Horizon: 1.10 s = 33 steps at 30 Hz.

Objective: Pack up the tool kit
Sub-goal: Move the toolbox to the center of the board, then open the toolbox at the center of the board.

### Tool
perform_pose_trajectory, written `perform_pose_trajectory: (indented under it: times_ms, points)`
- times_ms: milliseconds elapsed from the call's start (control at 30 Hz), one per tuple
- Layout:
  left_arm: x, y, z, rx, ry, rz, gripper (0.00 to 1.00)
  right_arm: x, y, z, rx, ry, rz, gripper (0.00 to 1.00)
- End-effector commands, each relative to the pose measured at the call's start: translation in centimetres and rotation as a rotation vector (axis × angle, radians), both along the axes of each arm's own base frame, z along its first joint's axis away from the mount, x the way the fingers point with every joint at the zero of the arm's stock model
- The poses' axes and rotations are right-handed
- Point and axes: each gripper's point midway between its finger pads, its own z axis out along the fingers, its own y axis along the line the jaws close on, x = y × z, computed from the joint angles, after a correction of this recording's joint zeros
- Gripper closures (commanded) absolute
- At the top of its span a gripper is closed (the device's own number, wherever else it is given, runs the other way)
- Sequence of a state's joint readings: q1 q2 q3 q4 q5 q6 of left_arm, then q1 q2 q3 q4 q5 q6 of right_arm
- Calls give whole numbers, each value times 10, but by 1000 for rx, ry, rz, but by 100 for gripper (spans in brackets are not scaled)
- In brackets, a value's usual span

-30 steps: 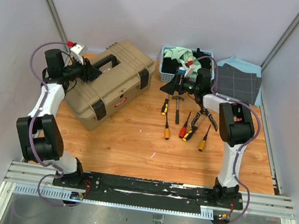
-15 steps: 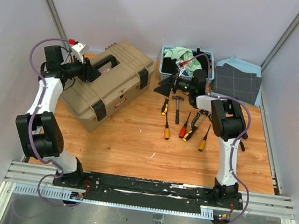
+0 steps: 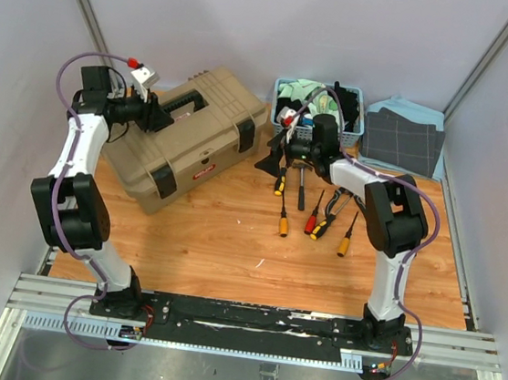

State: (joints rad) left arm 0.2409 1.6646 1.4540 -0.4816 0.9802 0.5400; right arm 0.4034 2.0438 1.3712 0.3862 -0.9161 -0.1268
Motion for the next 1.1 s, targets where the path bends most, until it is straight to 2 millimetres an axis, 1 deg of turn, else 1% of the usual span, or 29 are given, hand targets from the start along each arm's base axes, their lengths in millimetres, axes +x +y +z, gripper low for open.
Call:
perform_pose_trajectory:
  times_ms: [0,100,200,333,433,567,667,833,967,1067]
  points:
    - [-9,-28,-2,-3,-37,-148,100,-1,-2,-12,-52,-124,14,1]
    - [-12,-29,-7,-7,-22,-150,100,-2,3,-17,-33,-127,54,1]
    - [-15,-28,-12,-3,-6,-150,100,3,8,-19,-11,-146,64,2]
    - [-15,-28,-15,-5,7,-145,100,8,17,-10,59,-140,67,2]
    - [-12,-27,-16,-10,14,-142,100,6,24,-7,85,-135,83,1]
    - [-7,-28,-15,-29,29,-139,100,0,32,4,145,-141,100,1]
    - [-4,-27,-14,-36,31,-137,100,-6,43,13,162,-156,130,1]
    - [1,-26,-13,-39,35,-133,100,-22,59,15,181,-144,182,2]
    - [2,-27,-12,-43,36,-134,100,-36,67,16,200,-124,207,1]
    - [-1,-28,-15,-53,49,-135,100,-40,70,20,225,-108,207,1]
